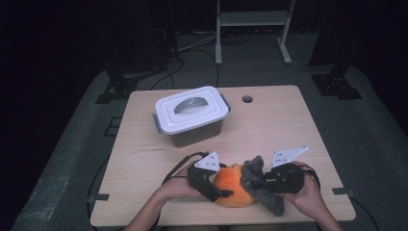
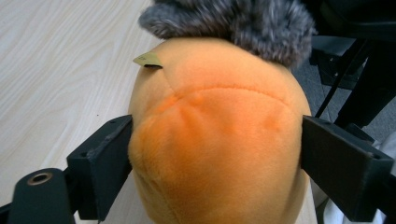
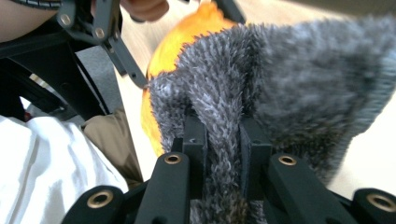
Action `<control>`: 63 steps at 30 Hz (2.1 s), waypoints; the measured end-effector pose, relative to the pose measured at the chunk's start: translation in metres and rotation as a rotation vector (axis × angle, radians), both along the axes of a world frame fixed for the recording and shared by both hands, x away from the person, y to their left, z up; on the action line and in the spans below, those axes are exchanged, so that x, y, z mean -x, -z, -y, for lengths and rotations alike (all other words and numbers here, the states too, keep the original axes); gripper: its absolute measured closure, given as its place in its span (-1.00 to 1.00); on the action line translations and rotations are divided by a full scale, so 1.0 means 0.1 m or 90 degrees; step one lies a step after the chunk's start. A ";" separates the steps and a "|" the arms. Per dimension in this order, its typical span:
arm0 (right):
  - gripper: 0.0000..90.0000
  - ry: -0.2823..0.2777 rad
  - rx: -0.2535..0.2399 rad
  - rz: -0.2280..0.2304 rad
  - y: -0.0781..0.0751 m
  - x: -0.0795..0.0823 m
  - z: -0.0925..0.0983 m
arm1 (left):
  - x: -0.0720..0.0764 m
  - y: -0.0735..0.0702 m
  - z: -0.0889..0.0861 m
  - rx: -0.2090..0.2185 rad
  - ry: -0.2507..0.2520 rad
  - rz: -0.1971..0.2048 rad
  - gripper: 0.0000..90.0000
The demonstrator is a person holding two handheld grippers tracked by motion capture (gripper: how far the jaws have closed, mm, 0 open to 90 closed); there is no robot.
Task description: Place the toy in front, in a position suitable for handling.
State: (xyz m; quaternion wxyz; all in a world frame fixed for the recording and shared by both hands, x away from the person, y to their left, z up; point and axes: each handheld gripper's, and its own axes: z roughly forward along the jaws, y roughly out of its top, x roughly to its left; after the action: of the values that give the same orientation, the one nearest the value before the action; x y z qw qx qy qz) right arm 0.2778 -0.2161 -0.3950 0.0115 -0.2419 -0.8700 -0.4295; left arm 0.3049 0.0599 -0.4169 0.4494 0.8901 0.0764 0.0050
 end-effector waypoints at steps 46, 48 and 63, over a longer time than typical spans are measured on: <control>0.68 -0.003 -0.055 -0.025 0.13 -0.02 -0.05 | -0.04 0.09 0.09 0.056 -0.053 -0.085 -0.94; 0.68 -0.002 -0.055 -0.024 0.13 -0.02 -0.06 | -0.04 0.10 0.10 0.052 -0.052 -0.081 -0.95; 0.67 0.015 -0.039 0.000 0.03 -0.14 -0.09 | -0.13 -0.02 0.00 0.076 -0.060 0.008 -0.61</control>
State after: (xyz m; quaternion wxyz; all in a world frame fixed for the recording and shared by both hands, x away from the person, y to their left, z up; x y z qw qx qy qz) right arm 0.2922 -0.2066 -0.3977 0.0136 -0.2519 -0.8536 -0.4558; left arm 0.3179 0.0601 -0.4145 0.5016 0.8570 0.1153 0.0273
